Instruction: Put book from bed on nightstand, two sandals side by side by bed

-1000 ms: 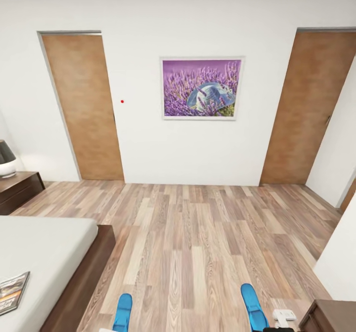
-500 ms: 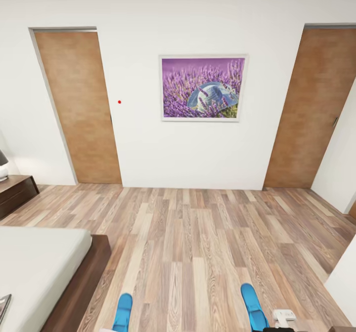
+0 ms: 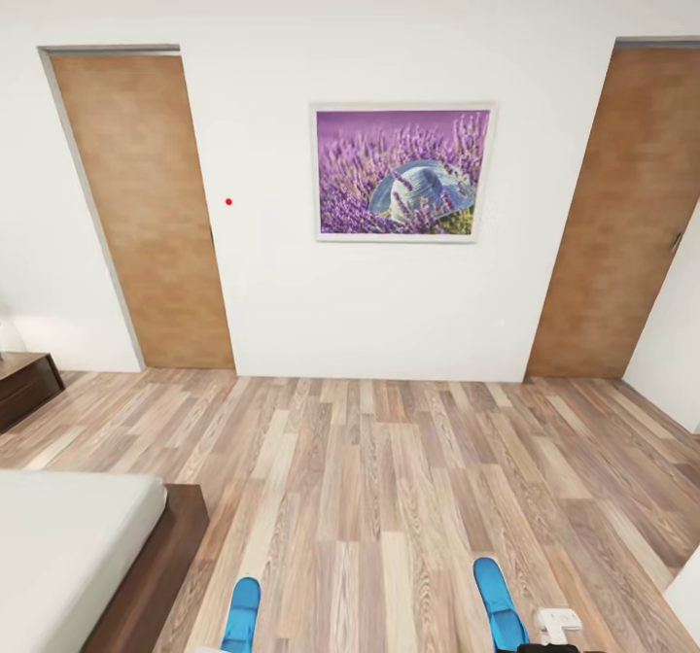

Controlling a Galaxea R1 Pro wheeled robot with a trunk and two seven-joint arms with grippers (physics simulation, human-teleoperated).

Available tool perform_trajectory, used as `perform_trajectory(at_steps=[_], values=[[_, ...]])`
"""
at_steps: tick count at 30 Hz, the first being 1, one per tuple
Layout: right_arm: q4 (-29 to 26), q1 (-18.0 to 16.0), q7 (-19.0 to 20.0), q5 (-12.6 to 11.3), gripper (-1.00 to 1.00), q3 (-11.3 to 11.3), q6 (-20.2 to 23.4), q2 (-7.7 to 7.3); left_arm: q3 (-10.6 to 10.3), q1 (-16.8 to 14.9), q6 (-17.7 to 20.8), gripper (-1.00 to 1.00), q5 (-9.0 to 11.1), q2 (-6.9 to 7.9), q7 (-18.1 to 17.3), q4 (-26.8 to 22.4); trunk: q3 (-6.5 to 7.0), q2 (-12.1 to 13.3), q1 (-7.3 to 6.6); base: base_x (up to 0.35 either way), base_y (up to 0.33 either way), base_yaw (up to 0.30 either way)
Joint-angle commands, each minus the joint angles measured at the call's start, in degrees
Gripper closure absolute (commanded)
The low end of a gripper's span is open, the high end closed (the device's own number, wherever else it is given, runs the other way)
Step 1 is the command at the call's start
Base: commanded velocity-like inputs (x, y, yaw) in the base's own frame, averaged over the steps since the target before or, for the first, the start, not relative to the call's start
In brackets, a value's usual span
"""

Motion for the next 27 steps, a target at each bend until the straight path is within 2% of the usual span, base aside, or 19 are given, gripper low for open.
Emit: perform_trajectory(at_steps=[1,27], values=[[0.2,-0.06,0.26,-0.64,1.0,0.41,-0.14,0.02,0.52,-0.03,-0.2,1.0,-0.45,0.0,-0.2,0.06,-0.02,-0.04,0.06,0.327,0.0,0.0],[0.22,-0.06,0.23,-0.64,1.0,0.41,-0.14,0.02,0.52,-0.03,-0.23,1.0,-0.49,0.0,-0.2,0.06,-0.02,-0.04,0.06,0.327,0.0,0.0]])
